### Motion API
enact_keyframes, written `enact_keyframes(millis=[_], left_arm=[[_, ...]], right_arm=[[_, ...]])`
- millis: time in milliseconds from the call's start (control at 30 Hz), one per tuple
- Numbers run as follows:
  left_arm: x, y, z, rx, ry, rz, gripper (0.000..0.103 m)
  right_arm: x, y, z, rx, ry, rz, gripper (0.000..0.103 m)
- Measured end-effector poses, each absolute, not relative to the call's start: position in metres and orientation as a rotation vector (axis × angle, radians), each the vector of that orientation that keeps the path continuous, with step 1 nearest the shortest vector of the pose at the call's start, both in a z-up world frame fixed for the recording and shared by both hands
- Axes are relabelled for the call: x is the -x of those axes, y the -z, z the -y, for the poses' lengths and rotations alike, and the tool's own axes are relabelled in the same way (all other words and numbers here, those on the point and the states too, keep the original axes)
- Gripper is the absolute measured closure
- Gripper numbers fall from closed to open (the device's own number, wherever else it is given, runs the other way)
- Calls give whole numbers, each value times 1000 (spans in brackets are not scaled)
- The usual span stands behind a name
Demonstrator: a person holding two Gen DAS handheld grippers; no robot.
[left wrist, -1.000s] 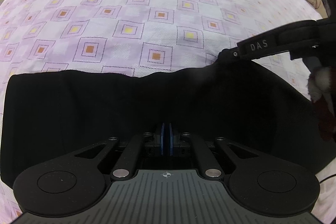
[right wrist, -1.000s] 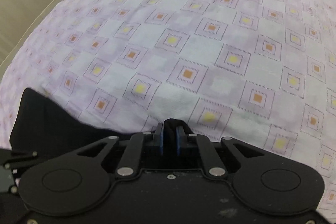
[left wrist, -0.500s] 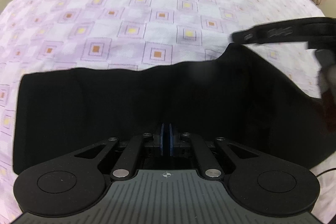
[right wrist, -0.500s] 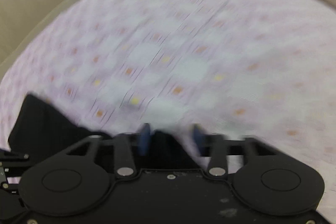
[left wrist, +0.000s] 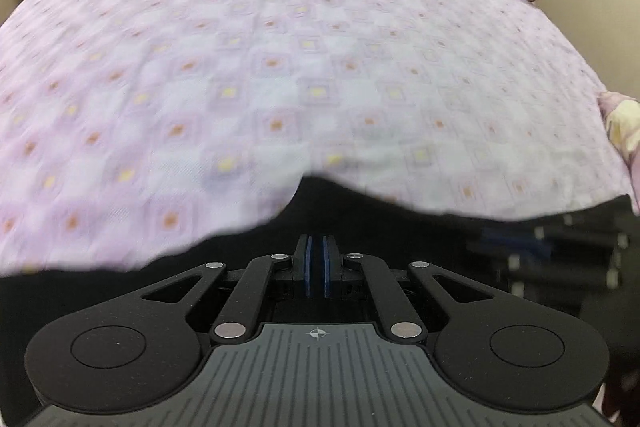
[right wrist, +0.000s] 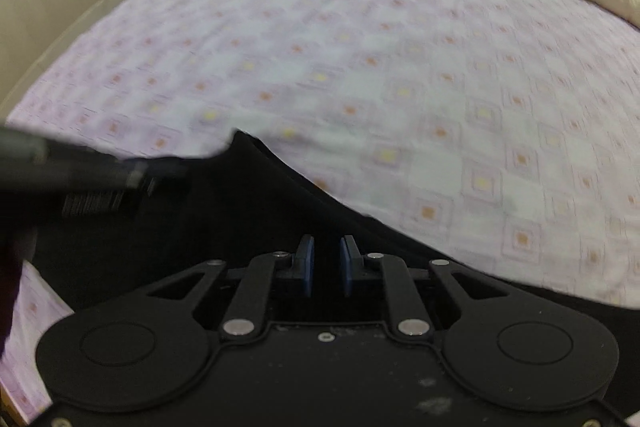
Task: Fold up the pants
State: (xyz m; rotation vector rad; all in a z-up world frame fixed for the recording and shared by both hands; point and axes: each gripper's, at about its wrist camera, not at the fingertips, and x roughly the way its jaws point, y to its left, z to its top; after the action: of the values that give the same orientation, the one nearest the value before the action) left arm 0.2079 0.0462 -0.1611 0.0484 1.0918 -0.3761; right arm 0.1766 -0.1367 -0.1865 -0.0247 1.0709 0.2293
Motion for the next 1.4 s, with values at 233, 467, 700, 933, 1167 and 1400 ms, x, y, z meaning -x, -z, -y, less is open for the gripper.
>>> enact_keyframes(millis=[233,467,700,933,1167,1400], left_arm=[[-250,192,-22,-104,362,-1167,96],[-250,195,-18,-120,347,-1195,96],[-253,190,-14,-131,339,-1196,96],[-212,145,-41,-103,238,-1141,96],[-151,136,-63,-63,161,-1205,97],[-107,128,-40,-87,191,-1208,97]], right_arm=[[-198,222,151,63,-118,-1167,87],[-209,230,154,9,-71,-1179,86],[-214,229,156,12,-89,-1183,86],[-190,190,170,-19,-79,-1100,46],[-129,167,194,-82,-7,-1078,39],[-74,162,238,-166,73,-1095,37]])
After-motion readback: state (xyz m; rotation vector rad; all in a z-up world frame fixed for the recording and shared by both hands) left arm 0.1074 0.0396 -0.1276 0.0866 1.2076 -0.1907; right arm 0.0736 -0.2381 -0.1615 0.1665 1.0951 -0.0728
